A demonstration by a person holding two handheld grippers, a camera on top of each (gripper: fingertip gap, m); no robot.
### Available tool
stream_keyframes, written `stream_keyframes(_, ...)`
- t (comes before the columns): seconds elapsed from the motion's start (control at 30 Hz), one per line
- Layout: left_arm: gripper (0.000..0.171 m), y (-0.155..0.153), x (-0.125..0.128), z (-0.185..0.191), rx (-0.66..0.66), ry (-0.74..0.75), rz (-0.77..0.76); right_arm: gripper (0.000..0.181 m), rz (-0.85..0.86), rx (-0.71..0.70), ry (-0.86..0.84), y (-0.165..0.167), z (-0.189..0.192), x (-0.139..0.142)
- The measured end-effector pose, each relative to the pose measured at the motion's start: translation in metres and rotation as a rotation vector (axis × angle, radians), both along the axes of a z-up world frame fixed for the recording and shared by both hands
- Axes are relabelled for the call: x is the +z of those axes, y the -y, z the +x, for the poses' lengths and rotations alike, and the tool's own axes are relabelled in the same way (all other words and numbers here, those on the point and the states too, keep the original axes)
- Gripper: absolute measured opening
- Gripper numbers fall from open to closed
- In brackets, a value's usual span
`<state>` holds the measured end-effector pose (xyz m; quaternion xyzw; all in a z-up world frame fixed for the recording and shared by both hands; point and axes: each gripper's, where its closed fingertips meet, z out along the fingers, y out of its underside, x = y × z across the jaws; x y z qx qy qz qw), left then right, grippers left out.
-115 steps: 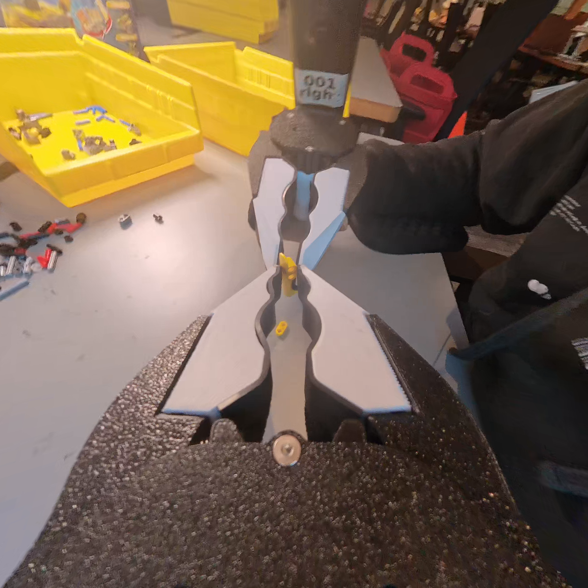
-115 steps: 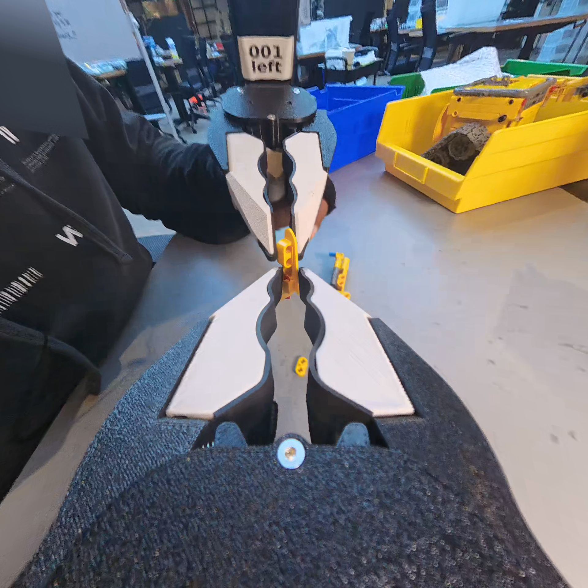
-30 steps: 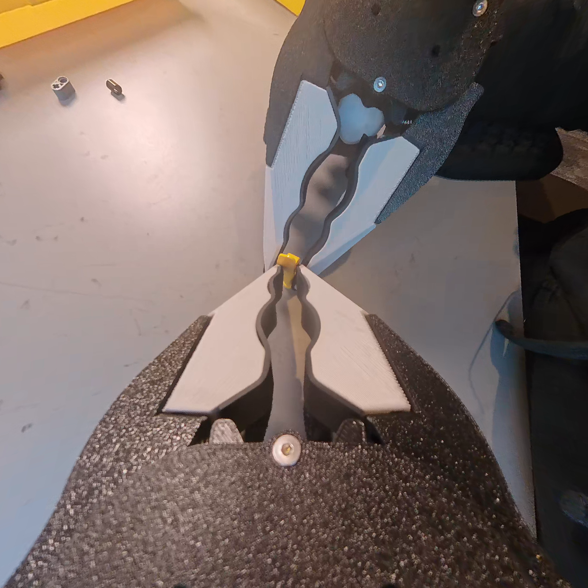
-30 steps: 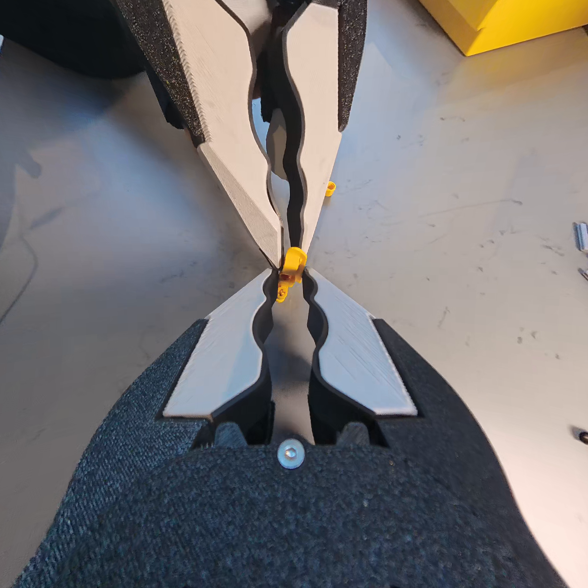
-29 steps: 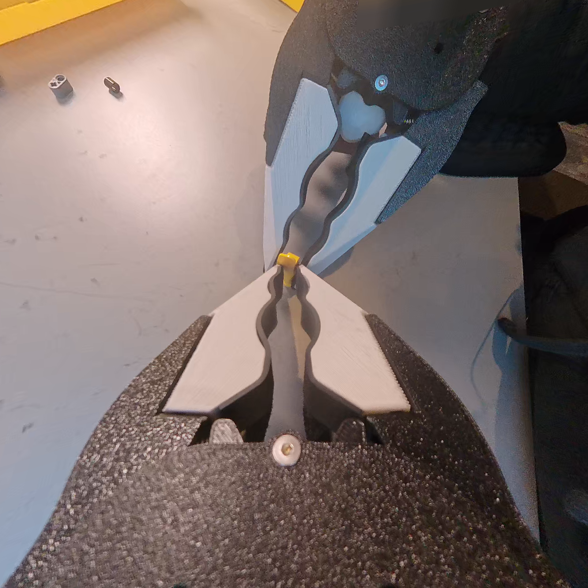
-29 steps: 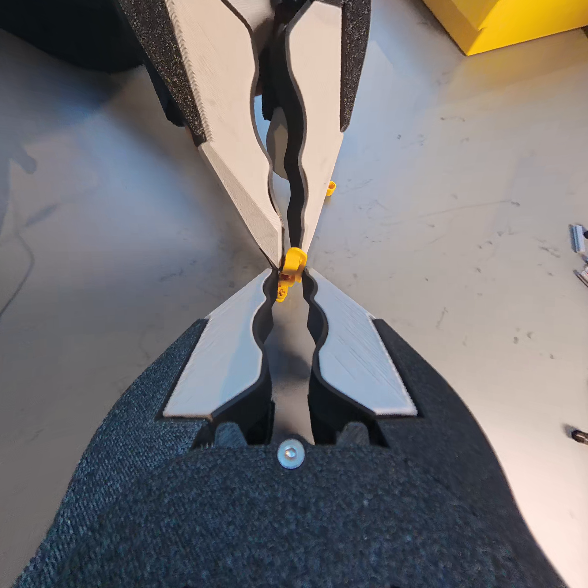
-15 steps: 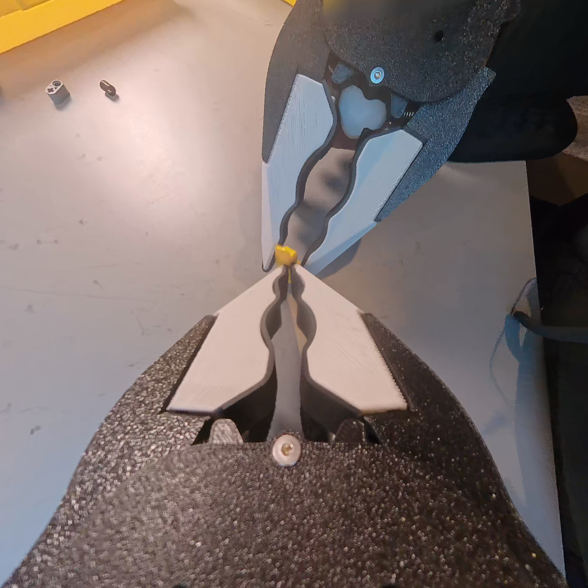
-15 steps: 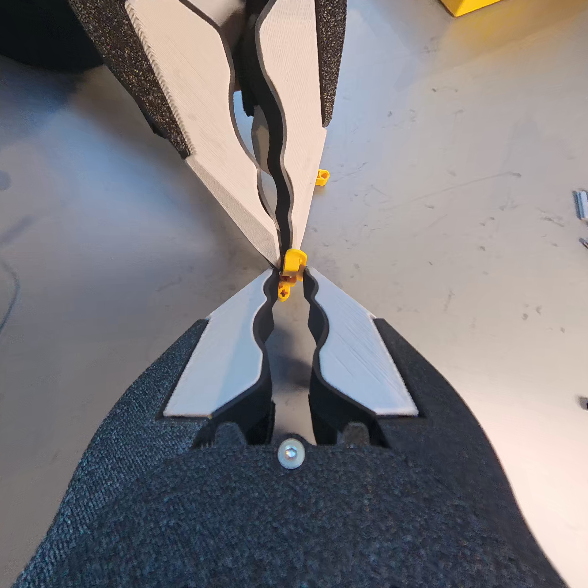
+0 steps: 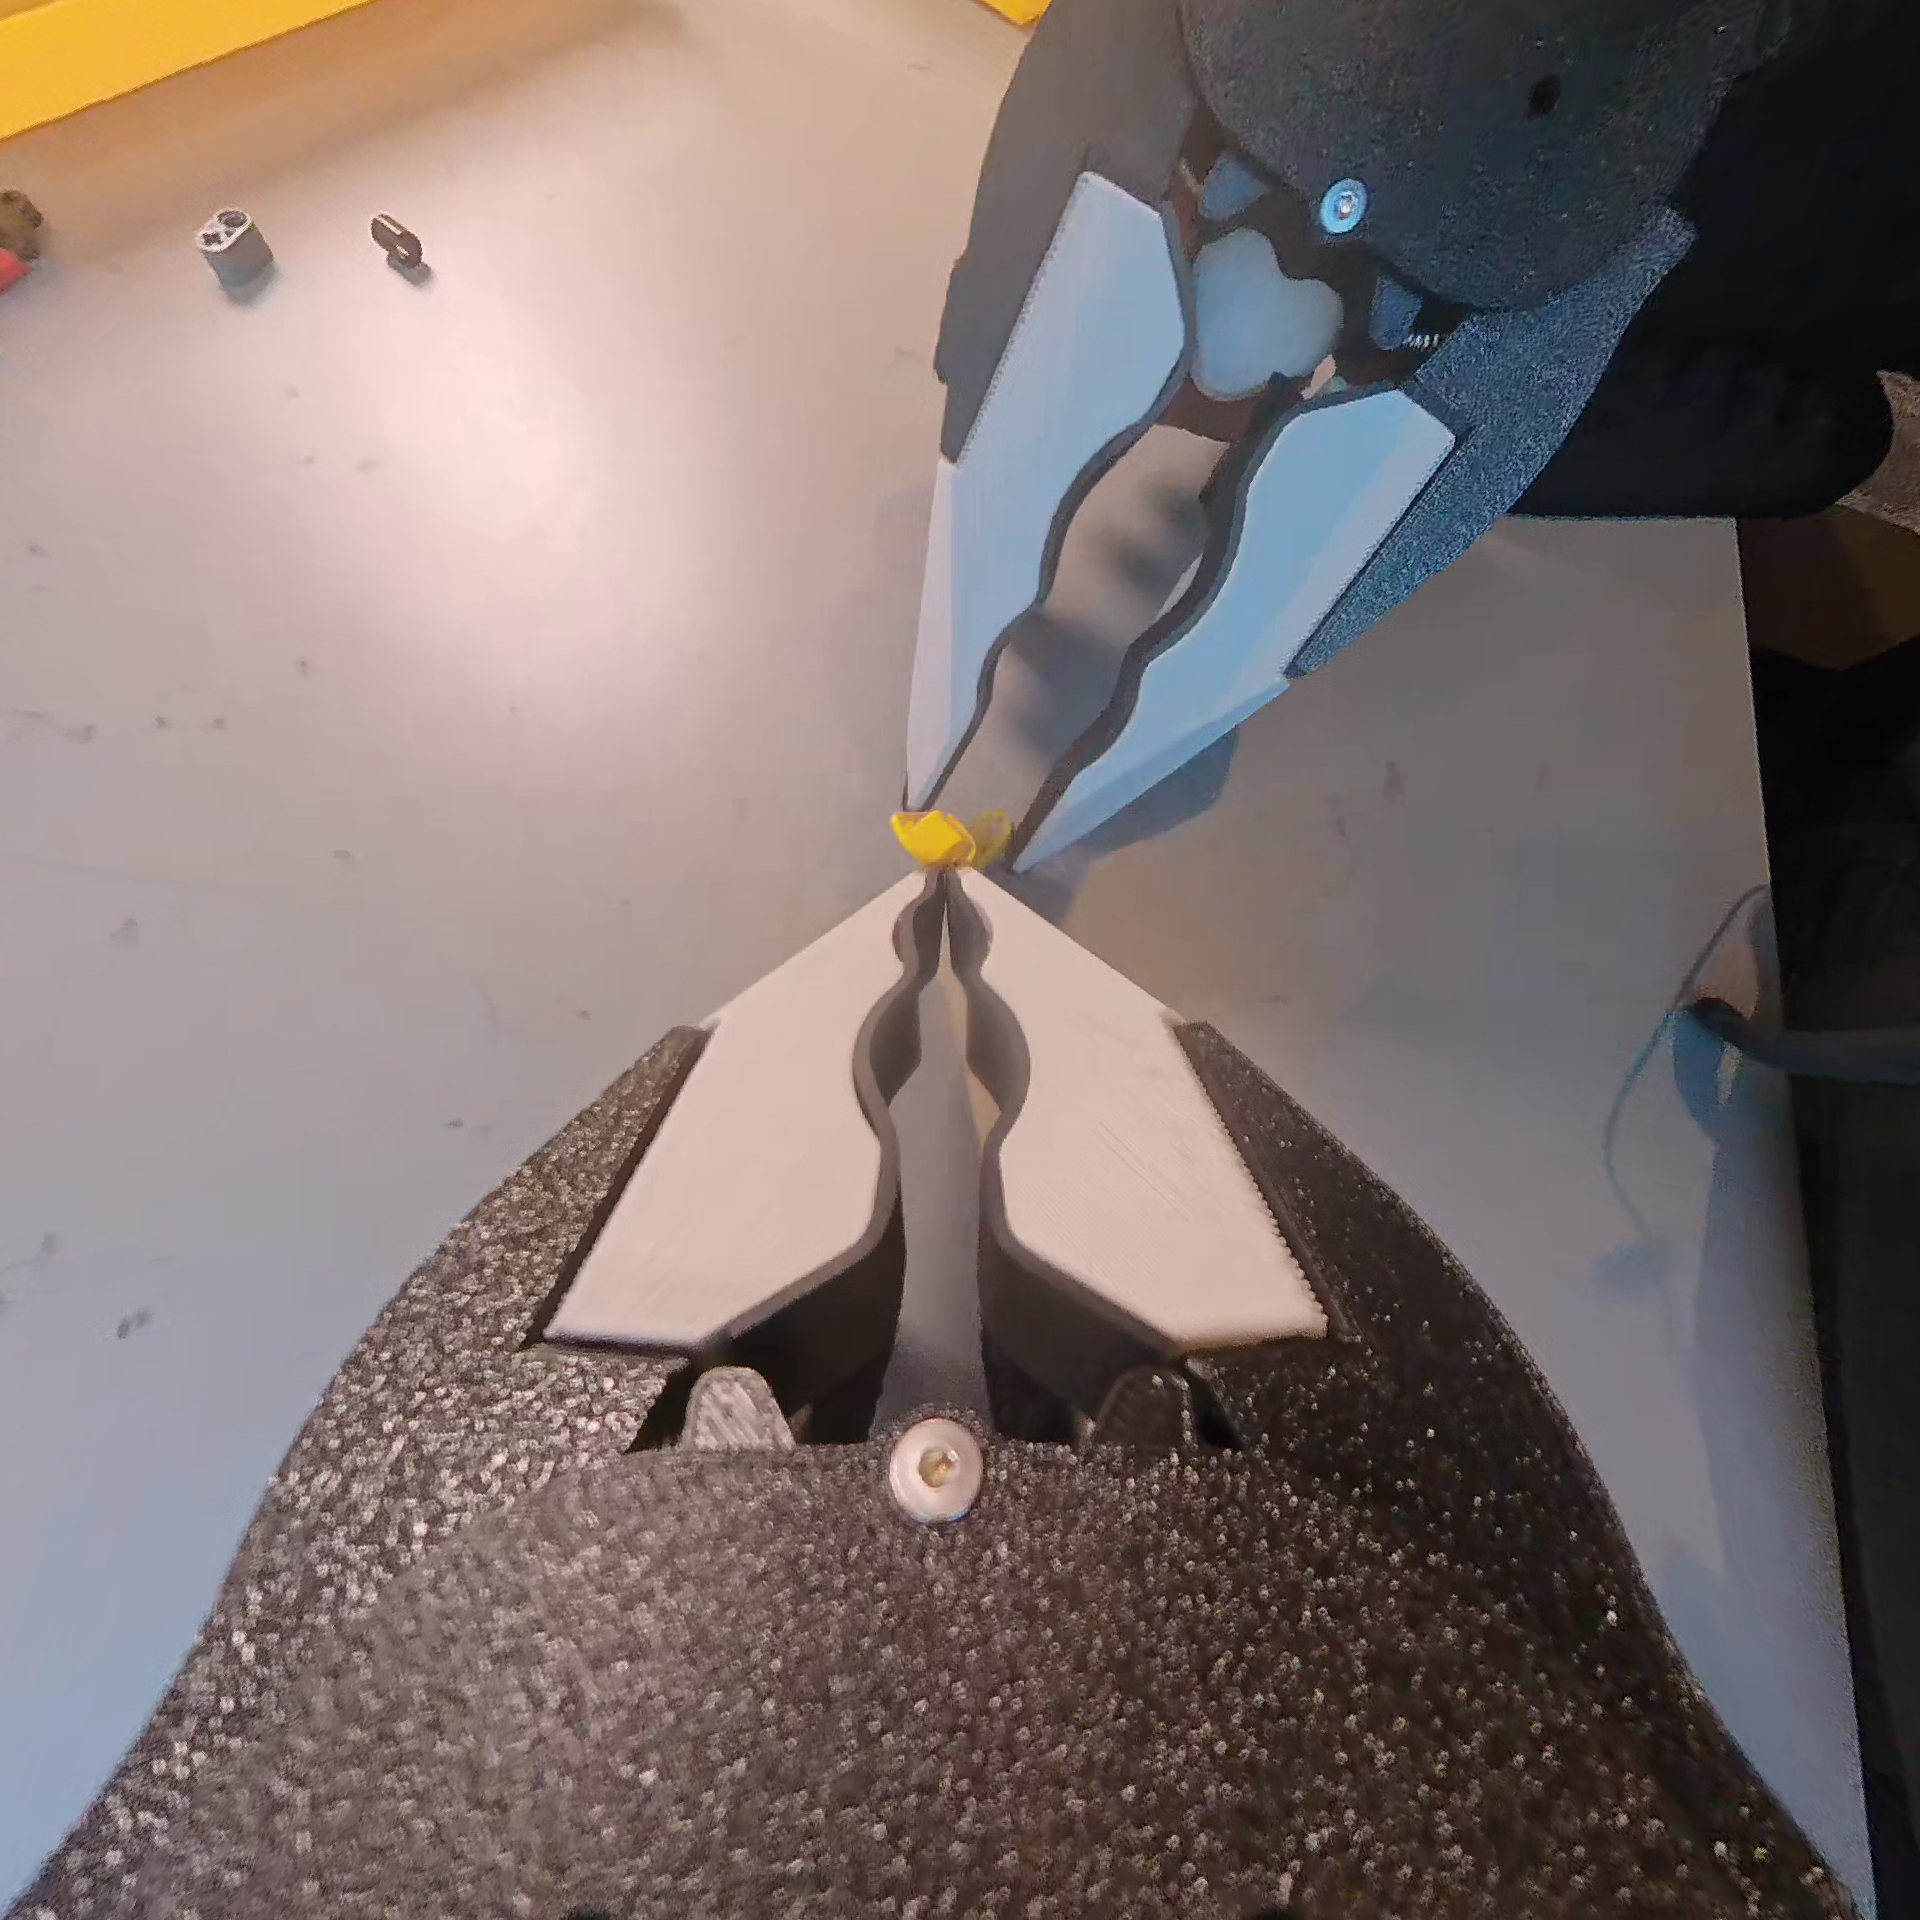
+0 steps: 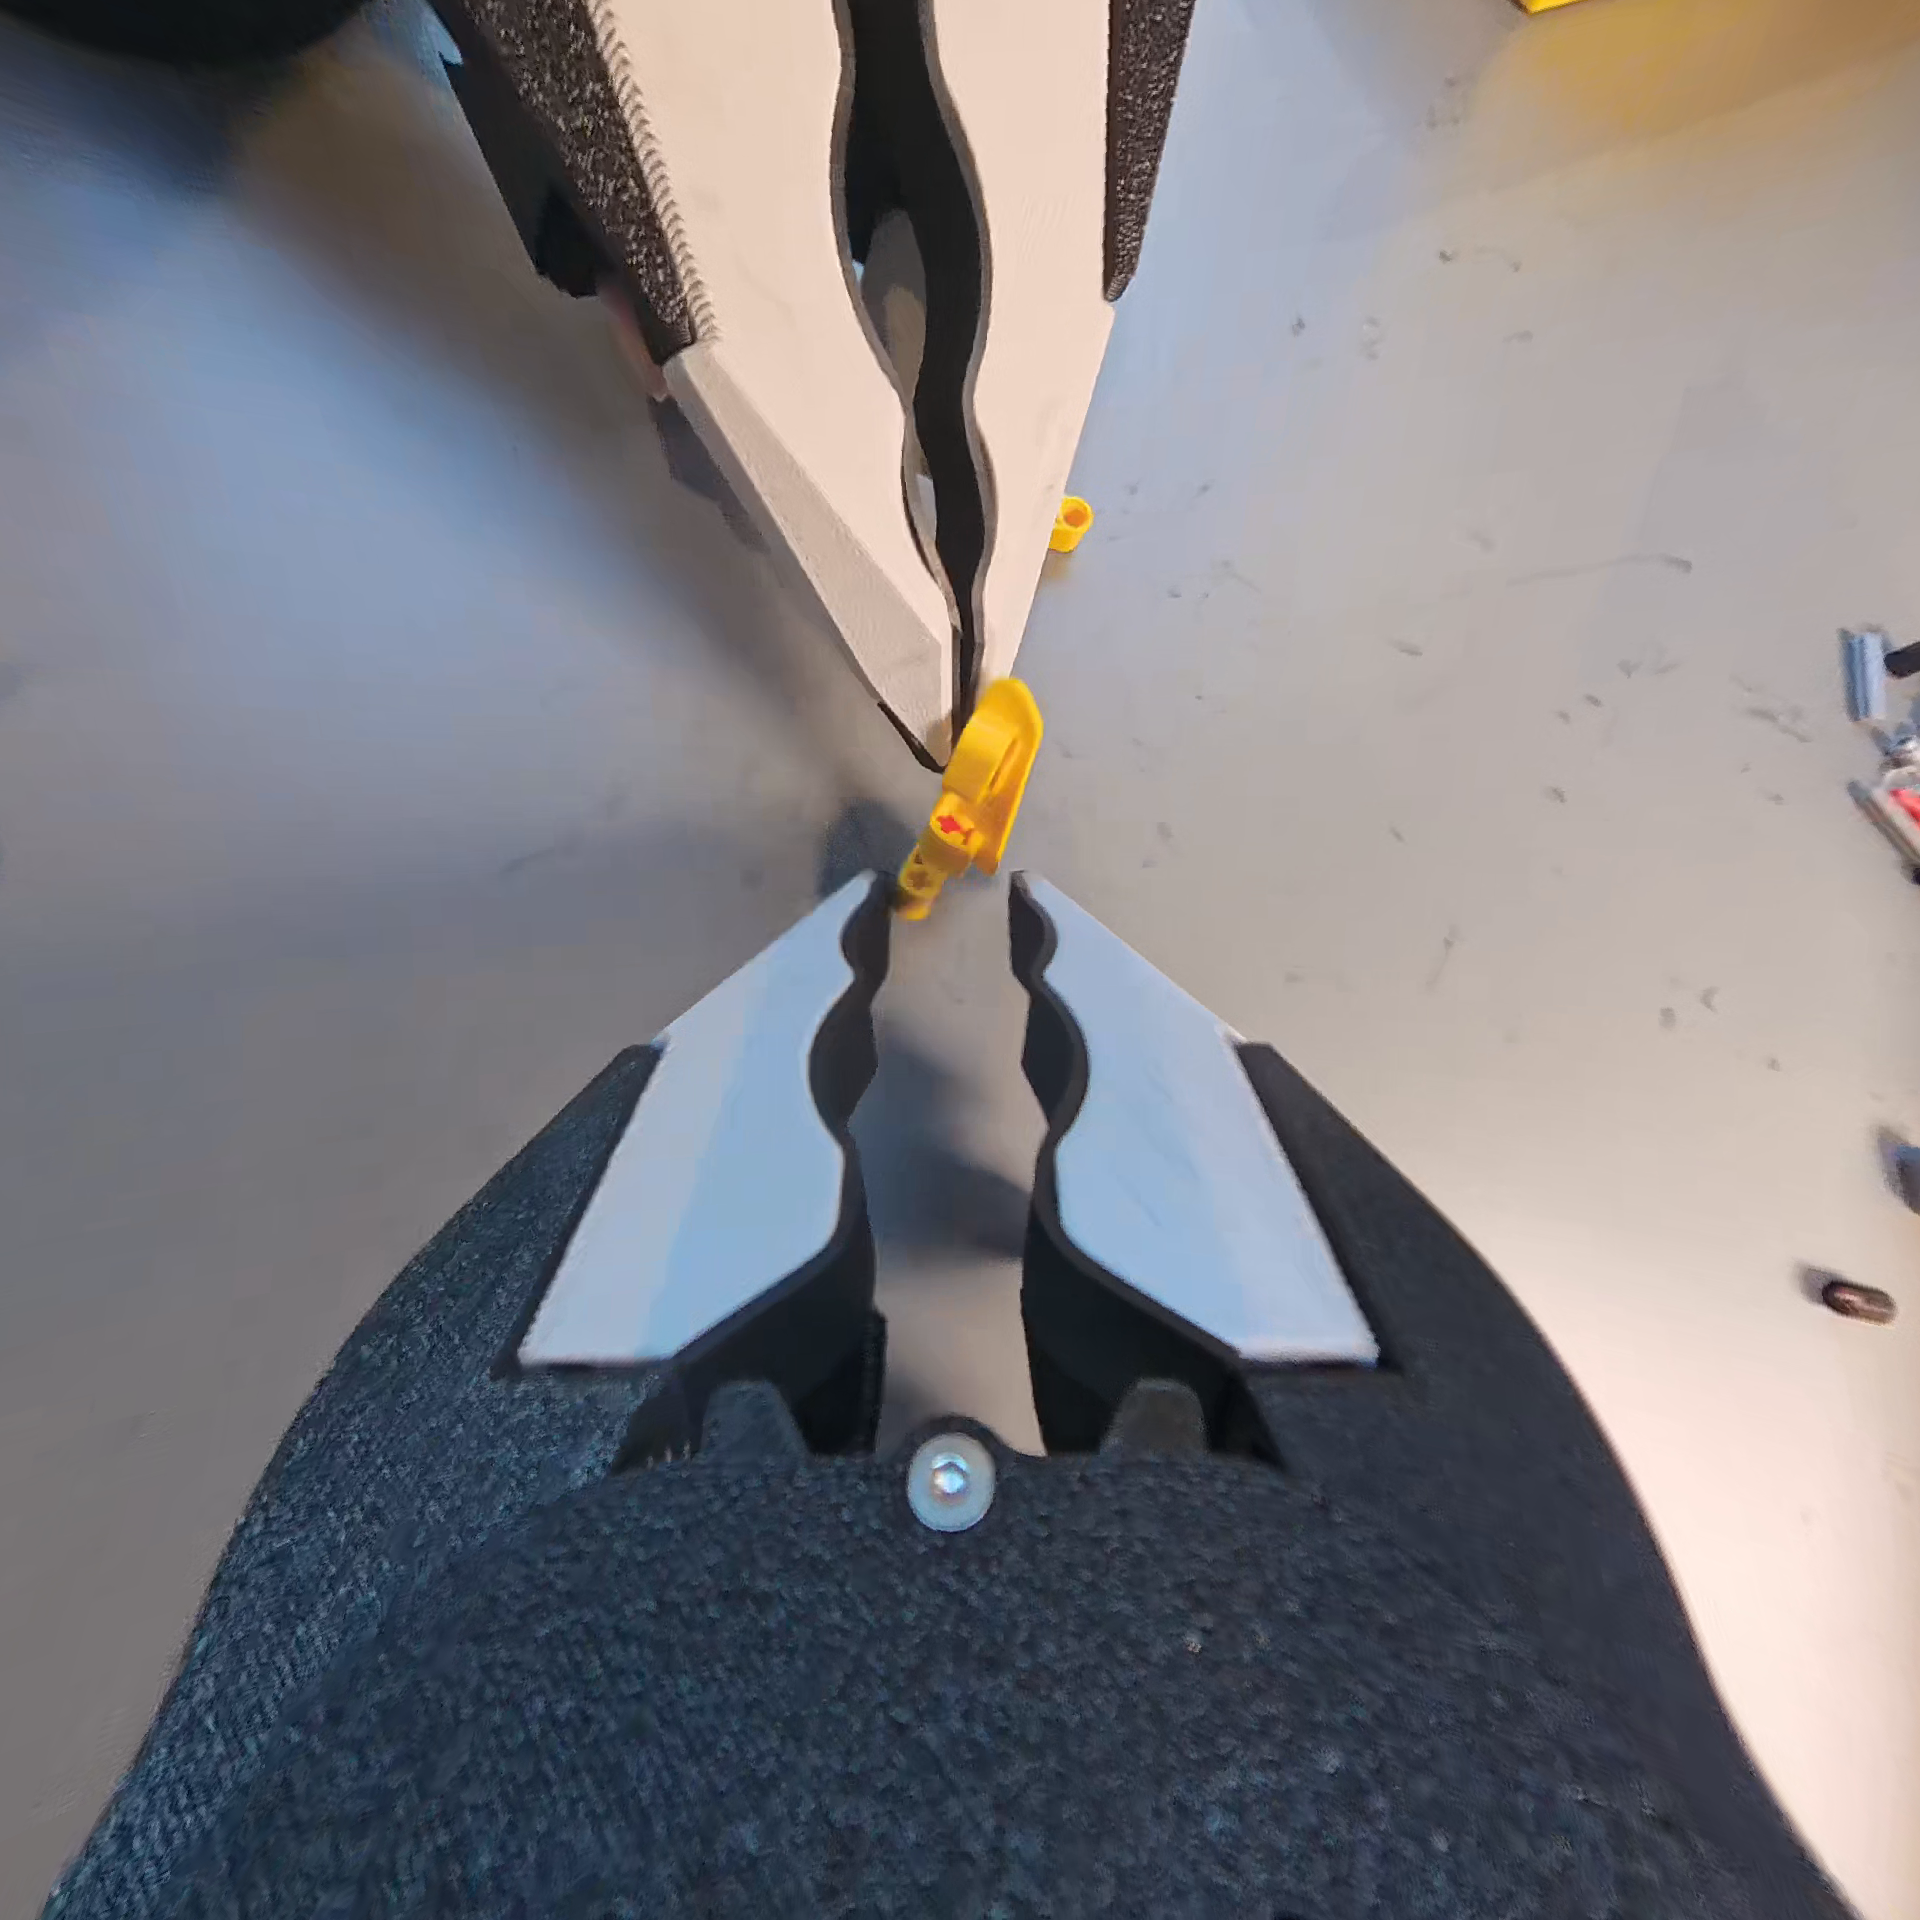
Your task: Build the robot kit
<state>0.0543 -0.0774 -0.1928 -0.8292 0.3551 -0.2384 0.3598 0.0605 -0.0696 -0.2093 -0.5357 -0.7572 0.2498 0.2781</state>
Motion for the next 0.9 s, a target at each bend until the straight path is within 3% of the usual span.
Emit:
stream_keyframes(0.13,0.0,0.005,-0.002,-0.008,0.016,0.019,-0.022,0.009,0.061,0.023,-0.001,0.003,-0.003,0.0)
stream_keyframes(0.23,0.013,0.012,0.0,-0.011,0.017,0.052,-0.058,0.007,0.162,0.068,-0.034,0.002,-0.005,0.001)
stream_keyframes(0.43,0.023,0.012,0.015,-0.014,0.048,0.162,-0.067,0.007,0.485,0.135,-0.131,-0.004,-0.014,0.016)
stream_keyframes(0.53,0.016,0.011,0.016,-0.009,0.052,0.192,-0.07,0.007,0.609,0.152,-0.163,-0.005,-0.018,0.023)
stream_keyframes(0.7,0.012,0.006,0.016,-0.01,0.06,0.177,-0.033,0.006,0.682,0.154,-0.199,-0.007,-0.018,0.028)
stream_keyframes(0.9,0.007,0.004,0.025,-0.018,0.011,0.175,0.073,0.009,0.628,0.121,-0.342,-0.007,-0.019,0.049)
